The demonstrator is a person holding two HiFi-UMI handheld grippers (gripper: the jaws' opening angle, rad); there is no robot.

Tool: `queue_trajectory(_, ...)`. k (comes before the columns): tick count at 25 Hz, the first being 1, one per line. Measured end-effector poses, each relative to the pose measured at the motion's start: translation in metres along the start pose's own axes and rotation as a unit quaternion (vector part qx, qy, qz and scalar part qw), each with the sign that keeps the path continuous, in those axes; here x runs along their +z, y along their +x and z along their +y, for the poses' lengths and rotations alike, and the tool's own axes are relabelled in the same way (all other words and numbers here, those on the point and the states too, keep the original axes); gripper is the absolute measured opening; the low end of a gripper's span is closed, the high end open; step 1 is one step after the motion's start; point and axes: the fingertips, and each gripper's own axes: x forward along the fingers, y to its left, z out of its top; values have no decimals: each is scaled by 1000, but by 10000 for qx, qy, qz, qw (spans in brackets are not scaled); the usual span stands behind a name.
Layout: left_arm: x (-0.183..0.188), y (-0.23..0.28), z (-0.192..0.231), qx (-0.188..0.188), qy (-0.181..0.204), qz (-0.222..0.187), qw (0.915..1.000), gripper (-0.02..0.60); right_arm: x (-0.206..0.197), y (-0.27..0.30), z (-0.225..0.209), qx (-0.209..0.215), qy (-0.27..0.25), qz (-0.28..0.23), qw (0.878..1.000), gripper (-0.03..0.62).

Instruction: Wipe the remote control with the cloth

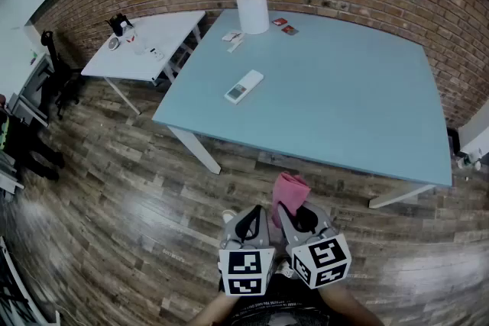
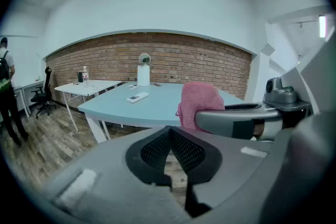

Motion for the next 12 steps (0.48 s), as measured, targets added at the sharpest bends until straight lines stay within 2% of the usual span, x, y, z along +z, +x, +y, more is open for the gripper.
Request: queue_trajectory(12,2,21,4,-37,-32,18,10000,0,-3,14,-12,-4,15,25,10000,67)
